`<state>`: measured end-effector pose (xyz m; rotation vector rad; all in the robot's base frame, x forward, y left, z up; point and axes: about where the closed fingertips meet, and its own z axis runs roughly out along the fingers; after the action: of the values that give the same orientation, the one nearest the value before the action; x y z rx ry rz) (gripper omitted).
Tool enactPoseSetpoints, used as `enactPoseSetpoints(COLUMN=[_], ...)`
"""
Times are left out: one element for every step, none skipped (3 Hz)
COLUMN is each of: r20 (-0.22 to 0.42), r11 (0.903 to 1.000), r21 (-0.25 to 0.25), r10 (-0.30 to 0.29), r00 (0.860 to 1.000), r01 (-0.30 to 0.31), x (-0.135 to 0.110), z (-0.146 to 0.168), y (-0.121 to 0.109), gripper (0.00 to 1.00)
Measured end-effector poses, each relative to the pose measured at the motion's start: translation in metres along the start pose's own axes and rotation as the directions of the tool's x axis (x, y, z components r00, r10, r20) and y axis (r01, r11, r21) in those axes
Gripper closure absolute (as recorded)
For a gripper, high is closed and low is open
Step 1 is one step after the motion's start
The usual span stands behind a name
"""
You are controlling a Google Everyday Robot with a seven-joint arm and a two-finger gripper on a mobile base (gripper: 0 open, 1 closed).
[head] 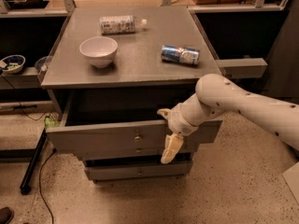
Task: Open top drawer
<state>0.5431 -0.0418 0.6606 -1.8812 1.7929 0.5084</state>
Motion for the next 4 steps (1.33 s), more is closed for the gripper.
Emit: enactPoseSetpoints(r20=[-0.008,0.019,0.039,0.039], r11=[1.0,0.9998,0.9996,0.9996], r21=[-0.006,0.005,-0.004,-0.003], r10=[-0.004,-0.018,-0.028,-0.028], r00=[1.0,1.0,0.999,0.999], r01=[0.004,0.018,0.029,0.028], x=[-0.002,-0.003,-0.005,-0.005], z=[-0.002,-0.024,-0.024,-0.024], y=[0.007,0.043,0.05,0.05], gripper=[0.0,0.0,0.0,0.0])
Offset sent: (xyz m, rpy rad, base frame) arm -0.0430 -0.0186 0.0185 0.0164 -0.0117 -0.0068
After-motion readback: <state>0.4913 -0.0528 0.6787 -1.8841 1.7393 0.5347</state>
